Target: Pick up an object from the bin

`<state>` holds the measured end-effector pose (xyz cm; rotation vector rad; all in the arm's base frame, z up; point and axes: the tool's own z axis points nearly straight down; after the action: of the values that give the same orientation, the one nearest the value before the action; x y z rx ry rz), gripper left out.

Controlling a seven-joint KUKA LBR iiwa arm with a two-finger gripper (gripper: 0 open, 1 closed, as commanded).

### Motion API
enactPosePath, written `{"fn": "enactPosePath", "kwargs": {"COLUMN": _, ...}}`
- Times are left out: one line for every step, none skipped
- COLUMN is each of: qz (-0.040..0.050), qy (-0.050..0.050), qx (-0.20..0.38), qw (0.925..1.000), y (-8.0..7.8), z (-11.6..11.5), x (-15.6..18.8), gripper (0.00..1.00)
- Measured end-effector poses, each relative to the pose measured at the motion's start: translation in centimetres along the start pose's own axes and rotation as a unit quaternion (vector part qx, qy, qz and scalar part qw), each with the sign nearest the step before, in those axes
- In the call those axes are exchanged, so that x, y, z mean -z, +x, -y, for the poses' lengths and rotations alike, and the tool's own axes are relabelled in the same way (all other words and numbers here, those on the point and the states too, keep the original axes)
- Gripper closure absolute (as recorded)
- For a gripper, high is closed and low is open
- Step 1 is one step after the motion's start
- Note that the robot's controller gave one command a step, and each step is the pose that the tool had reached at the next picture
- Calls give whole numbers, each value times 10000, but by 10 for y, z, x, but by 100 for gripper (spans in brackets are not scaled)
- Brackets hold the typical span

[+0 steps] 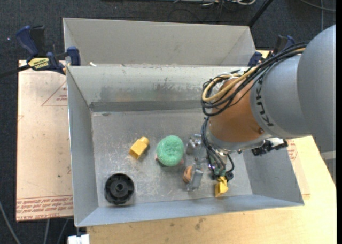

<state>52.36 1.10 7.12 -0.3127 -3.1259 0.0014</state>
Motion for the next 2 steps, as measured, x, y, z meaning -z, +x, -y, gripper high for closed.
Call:
{"fn": "enactPosePath", "kwargs": {"qz": -1, "qy": -21, "qx": -252, "qw": 9997, "y": 12, "z": -46, "x": 1, "gripper": 0}}
{"fn": "enactPosePath", "kwargs": {"qz": 3, "qy": -14, "qx": -699, "qw": 9976, "y": -39, "z": -27, "x": -1, "gripper": 0}}
